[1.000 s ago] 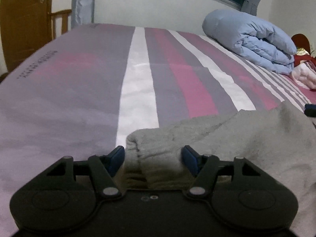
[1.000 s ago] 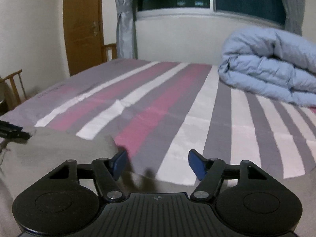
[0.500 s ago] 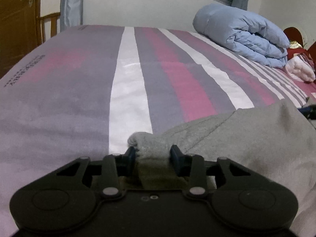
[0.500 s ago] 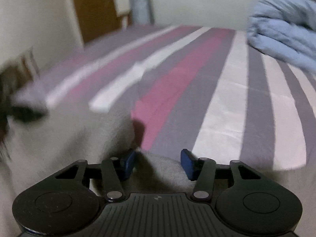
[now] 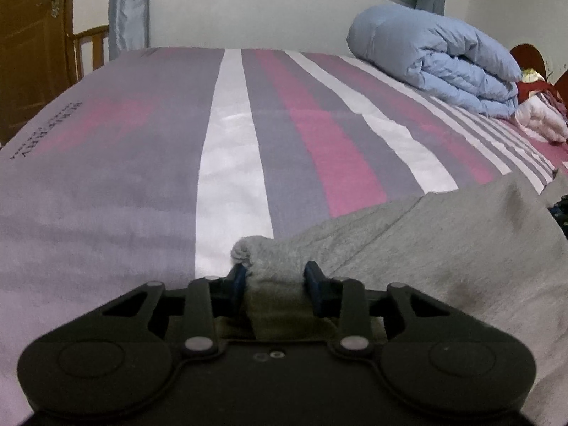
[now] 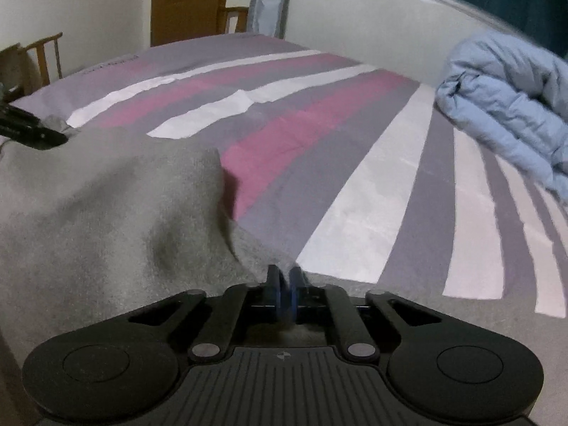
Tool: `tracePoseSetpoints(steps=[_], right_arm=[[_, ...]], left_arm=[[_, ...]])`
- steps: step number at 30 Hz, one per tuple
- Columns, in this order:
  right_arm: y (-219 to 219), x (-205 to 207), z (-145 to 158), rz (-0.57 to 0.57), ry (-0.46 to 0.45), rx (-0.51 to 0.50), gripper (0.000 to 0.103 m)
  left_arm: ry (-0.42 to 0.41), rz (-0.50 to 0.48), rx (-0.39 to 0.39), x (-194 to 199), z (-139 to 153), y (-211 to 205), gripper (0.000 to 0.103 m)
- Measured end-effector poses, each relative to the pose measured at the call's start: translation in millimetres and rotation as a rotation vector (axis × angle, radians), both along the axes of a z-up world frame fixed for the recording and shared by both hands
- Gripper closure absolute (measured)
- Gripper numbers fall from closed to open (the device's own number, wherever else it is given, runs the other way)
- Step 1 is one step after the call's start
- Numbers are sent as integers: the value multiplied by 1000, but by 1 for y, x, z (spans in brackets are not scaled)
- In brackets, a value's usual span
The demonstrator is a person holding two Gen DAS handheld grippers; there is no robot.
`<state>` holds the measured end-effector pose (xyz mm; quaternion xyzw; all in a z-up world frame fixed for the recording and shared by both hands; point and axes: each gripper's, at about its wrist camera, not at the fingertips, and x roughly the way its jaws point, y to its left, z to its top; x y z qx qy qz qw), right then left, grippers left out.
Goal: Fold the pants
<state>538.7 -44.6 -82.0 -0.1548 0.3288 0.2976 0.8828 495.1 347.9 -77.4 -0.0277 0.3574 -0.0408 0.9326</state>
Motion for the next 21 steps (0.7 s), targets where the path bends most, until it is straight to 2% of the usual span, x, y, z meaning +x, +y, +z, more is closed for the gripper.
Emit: tracePoseSetpoints(steps=[5,11,15,18,21], right_arm=[[-17,-25,29,-32,-85,66,101],[-44,-84,80,-21,-188,121,101],[-58,-138,92,-4,-229,138,101],[-69,-178,85,-6,-222,150,101],[-83,-212,67,-24,-182,155,101]], left_arm=[[-125,-5,-14,-23,24,3,85],[-291,-20,-101,-80,60,10,88],[-374,-9,-184,-130,69,7,88],[-378,7,-219,-164,63,-2,88],[-340,46,-243,-189,49,-4,88]])
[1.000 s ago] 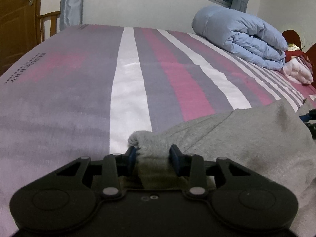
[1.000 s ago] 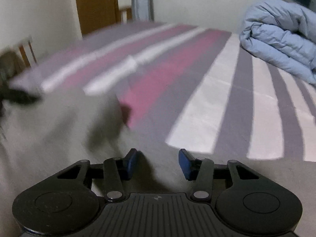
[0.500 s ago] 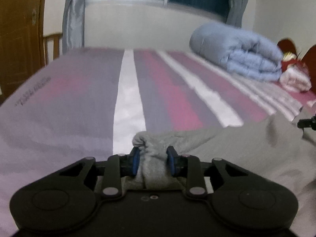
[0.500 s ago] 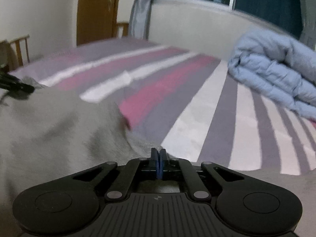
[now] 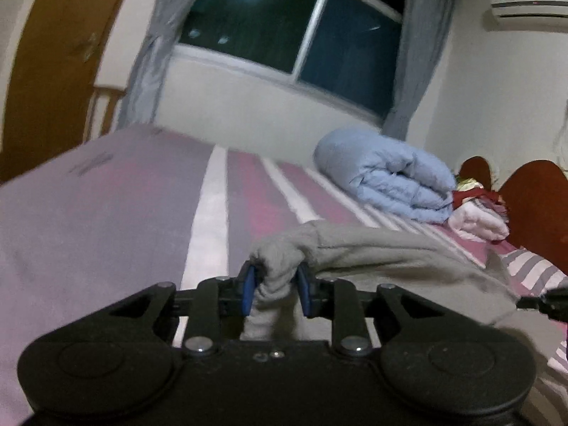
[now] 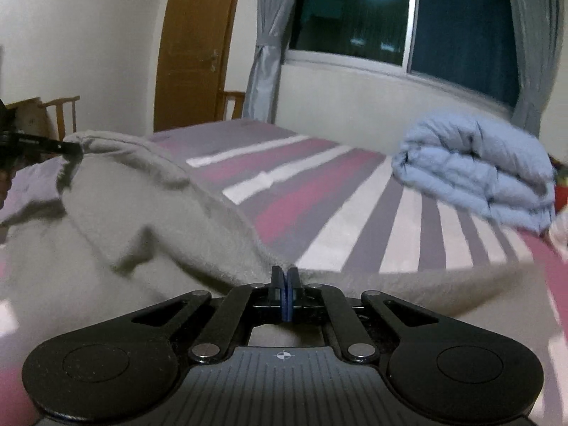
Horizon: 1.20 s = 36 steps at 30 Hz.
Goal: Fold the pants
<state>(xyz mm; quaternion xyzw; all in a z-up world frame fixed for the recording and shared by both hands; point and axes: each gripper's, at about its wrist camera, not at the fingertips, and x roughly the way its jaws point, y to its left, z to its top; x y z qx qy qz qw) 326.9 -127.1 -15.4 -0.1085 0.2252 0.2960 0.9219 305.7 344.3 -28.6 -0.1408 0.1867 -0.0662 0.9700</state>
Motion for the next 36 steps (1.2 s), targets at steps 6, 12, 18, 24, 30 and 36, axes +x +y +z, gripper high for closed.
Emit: tracePoseSetpoints(steps=[6,12,18,24,30,36], right_arm=[[-31,-58,-10,-65,50,62,101],[-53,-74,2,-135,94,201,101],[-59,-70,11,-220,136,328,67],[-67,-64,12,-251,225,482,42],[-77,-51,3,-311,331,624,43],[-76,-46,-4,-319,376,663,43]], left_arm=[[100,124,-80,-48,-17,0,62],[108,219,-236,-87,-8,-2,60],[106,240,-481,-89,-10,-10,60],[120,284,-556,-104,-33,-22,60],[146,303,-693,-106,-54,-17,60],[158,319,-711,-96,-64,-9,61]])
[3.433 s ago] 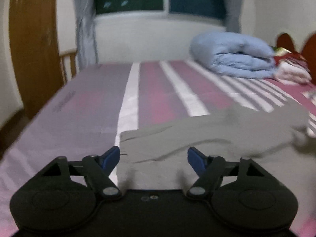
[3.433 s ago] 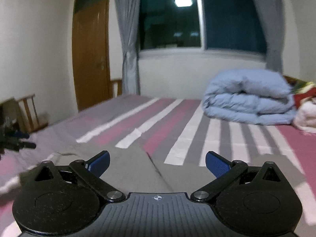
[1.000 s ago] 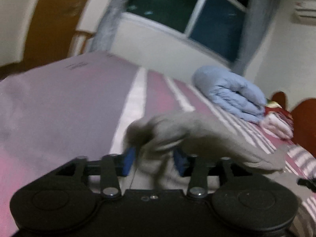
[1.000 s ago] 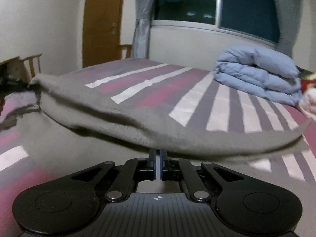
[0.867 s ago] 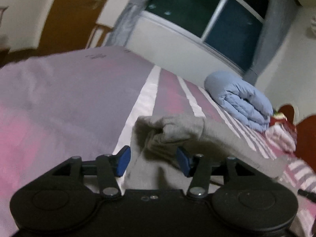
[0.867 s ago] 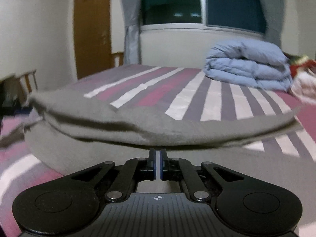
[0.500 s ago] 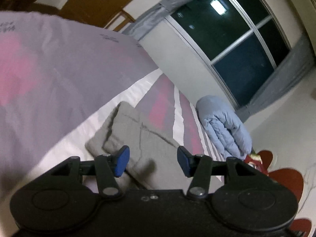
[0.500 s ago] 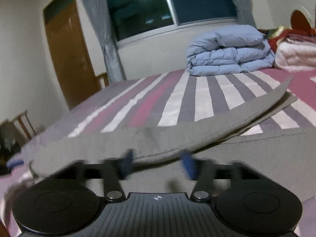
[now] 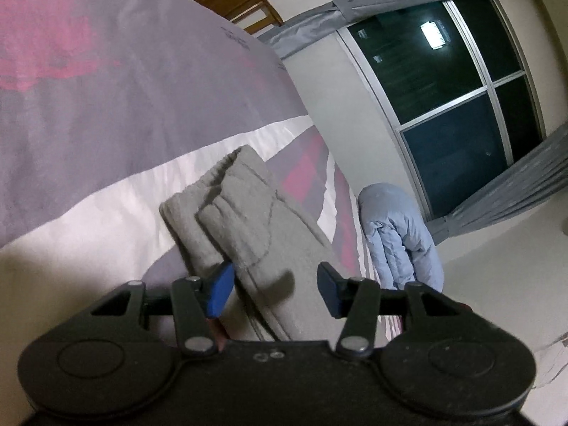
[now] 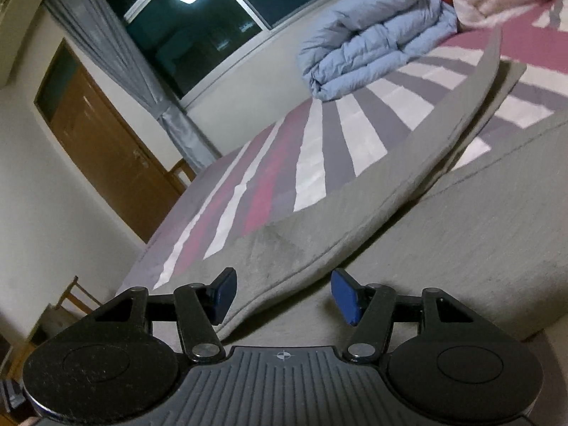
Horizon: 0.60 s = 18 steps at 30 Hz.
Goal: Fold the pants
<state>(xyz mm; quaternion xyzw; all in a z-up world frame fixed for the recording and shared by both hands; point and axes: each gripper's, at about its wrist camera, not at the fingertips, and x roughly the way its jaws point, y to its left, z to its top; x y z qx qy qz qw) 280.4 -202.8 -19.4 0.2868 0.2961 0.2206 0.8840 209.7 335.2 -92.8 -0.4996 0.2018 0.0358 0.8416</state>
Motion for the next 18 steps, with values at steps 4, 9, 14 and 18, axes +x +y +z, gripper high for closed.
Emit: tracePoseSetpoints(steps=[4,9,14,18], right_arm=[[6,7,-6,-6,19,14,43],[15,20,-12,4,46,37,43],[16,51,-31,-27,183,127,43],[3,72,-50,-54,297,315,96]], left_arm=[[12,-3,22,5,-4,1,63],[7,9,16,12,-3,2,63],[37,28,50,17,2,4,85],[34,3,35,26,6,12,88]])
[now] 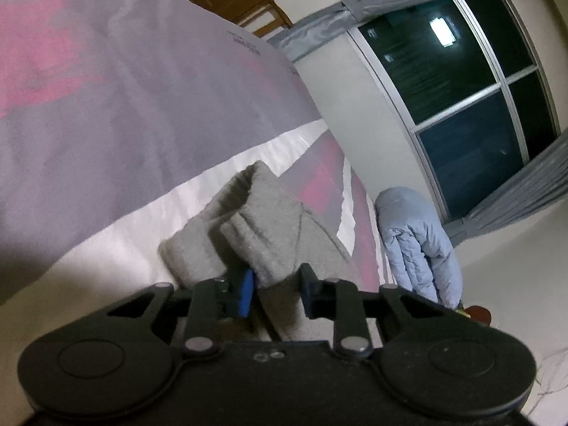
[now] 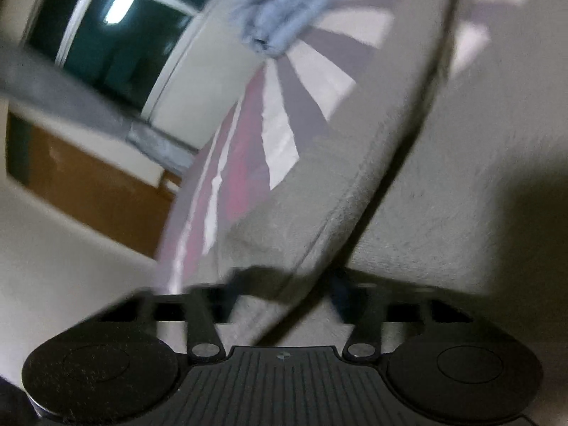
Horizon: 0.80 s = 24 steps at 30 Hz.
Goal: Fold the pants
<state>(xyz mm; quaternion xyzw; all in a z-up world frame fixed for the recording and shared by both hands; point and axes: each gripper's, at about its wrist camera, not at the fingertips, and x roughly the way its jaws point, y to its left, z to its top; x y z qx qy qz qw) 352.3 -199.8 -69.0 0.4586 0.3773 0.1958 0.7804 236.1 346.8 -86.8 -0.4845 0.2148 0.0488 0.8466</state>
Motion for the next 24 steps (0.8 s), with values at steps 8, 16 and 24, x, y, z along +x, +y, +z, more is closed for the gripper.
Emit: tracePoseSetpoints(steps=[8,16,24], right_arm=[[-8,-33,104,59,-419,-63,98],[10,-99,1,238,-221,-272,97],[0,-101,12,204,-253,-260,86]], left_arm=[[-132,-110,103,45,79,18,91],[87,-111,63,-14,3,25,91],[54,-31,89,-36,6,22,72]])
